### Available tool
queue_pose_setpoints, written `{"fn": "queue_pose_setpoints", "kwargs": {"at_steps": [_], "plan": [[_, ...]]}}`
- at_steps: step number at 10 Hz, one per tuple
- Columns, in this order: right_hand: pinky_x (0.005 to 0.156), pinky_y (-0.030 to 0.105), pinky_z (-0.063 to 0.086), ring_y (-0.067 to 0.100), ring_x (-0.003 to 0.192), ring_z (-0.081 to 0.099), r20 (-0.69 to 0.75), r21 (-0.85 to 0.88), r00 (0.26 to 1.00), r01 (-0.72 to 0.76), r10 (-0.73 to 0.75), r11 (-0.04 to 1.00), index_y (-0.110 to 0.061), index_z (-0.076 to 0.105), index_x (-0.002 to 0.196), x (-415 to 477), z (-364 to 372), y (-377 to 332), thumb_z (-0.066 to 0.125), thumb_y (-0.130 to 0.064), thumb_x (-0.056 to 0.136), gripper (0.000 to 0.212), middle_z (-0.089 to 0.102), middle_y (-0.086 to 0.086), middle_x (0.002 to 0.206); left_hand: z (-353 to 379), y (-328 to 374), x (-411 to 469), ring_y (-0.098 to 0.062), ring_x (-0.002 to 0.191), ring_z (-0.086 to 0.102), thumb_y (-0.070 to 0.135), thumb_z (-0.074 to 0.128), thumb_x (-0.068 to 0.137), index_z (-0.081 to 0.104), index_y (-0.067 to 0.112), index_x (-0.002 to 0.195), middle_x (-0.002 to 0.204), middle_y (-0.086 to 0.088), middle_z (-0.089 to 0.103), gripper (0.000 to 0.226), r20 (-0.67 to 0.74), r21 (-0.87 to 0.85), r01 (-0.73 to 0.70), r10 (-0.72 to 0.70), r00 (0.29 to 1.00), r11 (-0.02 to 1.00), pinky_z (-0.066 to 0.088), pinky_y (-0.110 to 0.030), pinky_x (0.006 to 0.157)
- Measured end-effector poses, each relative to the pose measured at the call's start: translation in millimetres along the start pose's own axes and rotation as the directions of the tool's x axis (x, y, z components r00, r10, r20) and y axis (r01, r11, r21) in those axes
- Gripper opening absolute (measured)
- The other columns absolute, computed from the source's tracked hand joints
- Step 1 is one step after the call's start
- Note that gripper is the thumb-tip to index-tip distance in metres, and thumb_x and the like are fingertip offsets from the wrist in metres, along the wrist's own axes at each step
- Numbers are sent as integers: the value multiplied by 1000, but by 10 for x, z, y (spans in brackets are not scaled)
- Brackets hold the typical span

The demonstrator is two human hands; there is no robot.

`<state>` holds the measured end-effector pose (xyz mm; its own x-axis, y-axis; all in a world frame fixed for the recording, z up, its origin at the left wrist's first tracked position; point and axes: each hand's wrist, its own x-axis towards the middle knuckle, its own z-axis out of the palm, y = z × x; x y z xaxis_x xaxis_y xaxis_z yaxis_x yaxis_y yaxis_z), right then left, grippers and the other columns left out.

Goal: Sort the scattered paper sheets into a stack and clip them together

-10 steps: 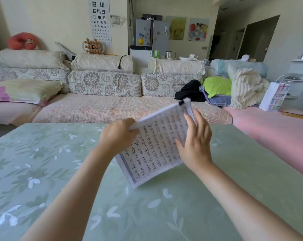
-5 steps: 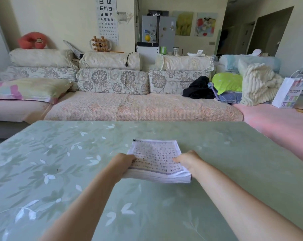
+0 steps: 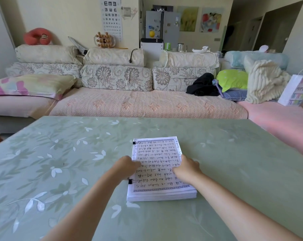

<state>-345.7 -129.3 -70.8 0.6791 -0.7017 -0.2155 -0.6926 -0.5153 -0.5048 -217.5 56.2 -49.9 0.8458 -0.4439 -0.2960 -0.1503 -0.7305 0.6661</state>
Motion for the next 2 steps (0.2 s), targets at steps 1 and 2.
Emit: {"fn": "queue_pose_setpoints", "kwargs": {"at_steps": [1,2], "plan": [[101,39,44,31,128,39,28,34,999,18,-19,999,-22,45,133,-77,-33,71,55,-35,82,53,55,4,130,47,-53,7,-26,89,63,33,53,95,48,7,135,109,-6,53,48,-38,-21,-5,4,999,1000,59,-42,81],[100,40,48,29,120,54,20,44,998,61,-62,997,-24,50,130,-113,-251,29,59,-44,77,57,59,4,132,-48,-29,23,-27,89,65,33,54,96,38,12,145,115,-10,59,57,-64,-71,-20,16,998,997,59,-39,81]]}}
